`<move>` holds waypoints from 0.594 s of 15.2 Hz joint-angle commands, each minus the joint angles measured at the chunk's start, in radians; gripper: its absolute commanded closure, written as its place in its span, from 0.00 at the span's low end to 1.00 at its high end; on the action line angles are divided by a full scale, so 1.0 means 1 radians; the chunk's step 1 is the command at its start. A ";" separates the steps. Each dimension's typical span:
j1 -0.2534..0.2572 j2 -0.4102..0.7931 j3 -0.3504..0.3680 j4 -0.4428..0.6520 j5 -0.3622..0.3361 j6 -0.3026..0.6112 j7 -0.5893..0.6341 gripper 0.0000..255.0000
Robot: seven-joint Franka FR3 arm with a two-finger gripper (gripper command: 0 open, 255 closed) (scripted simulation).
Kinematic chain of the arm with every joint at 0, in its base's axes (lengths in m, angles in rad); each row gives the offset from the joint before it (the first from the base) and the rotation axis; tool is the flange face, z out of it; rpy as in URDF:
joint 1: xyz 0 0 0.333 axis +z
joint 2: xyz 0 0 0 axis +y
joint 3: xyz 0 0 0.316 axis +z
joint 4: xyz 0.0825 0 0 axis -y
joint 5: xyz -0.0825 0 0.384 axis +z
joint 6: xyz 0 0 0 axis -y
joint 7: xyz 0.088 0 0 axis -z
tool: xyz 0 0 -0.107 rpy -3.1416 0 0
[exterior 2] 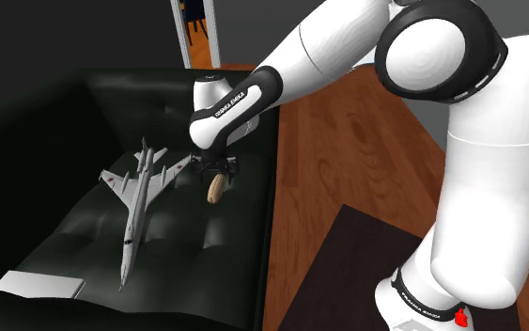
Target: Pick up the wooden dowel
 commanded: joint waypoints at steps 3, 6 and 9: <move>0.004 0.064 -0.011 0.026 -0.003 0.034 0.023 0.00; 0.007 0.092 -0.013 0.023 -0.007 0.065 0.023 0.00; 0.008 0.107 -0.015 0.022 -0.009 0.081 0.023 0.00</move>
